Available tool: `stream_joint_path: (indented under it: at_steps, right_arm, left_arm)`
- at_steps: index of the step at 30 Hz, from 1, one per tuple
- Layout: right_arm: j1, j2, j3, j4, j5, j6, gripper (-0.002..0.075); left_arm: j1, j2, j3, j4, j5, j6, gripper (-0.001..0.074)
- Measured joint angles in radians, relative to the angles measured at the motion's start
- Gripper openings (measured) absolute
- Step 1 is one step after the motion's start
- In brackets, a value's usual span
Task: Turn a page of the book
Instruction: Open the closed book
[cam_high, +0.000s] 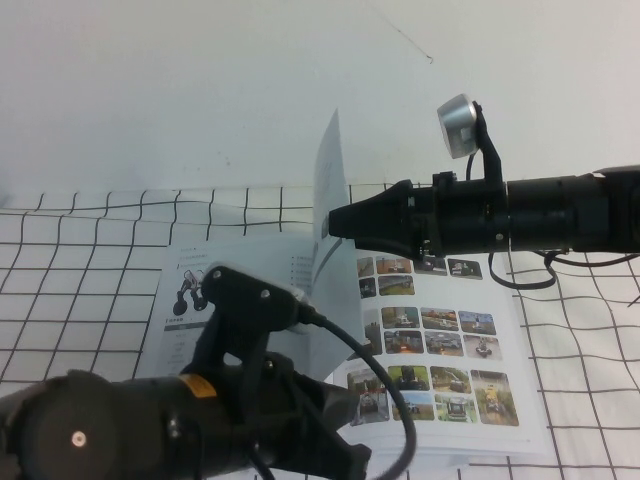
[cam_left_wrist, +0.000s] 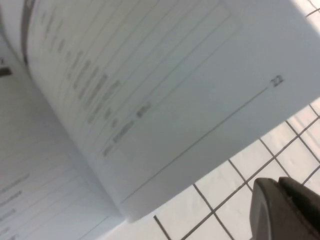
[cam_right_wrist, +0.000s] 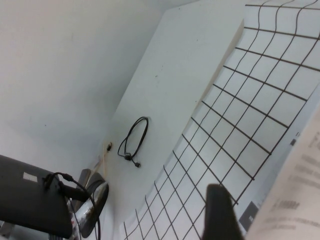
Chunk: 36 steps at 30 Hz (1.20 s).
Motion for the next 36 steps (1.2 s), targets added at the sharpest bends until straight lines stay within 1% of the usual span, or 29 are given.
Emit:
stream_joint_path:
  at_steps: [3, 6, 14, 24, 36]
  right_arm:
    - [0.0, 0.0, 0.0, 0.0, -0.002, -0.002, 0.0415]
    - [0.0, 0.0, 0.0, 0.0, -0.002, -0.004, 0.0415]
    - [0.0, 0.0, 0.0, 0.002, -0.003, -0.008, 0.0415]
    - [0.0, 0.0, 0.0, 0.002, -0.003, -0.016, 0.0415]
    - [0.0, -0.016, 0.0, 0.002, 0.097, -0.032, 0.0415]
  left_arm:
    - [-0.059, 0.018, 0.0, -0.007, -0.07, 0.0, -0.0003]
    - [-0.079, 0.04, 0.0, -0.016, -0.1, 0.0, -0.0003]
    - [-0.085, 0.094, 0.0, -0.026, -0.119, 0.0, -0.0003]
    - [-0.085, 0.129, 0.0, -0.033, -0.238, 0.0, -0.0003]
    - [-0.085, 0.133, 0.0, -0.1, -0.252, 0.0, -0.0003]
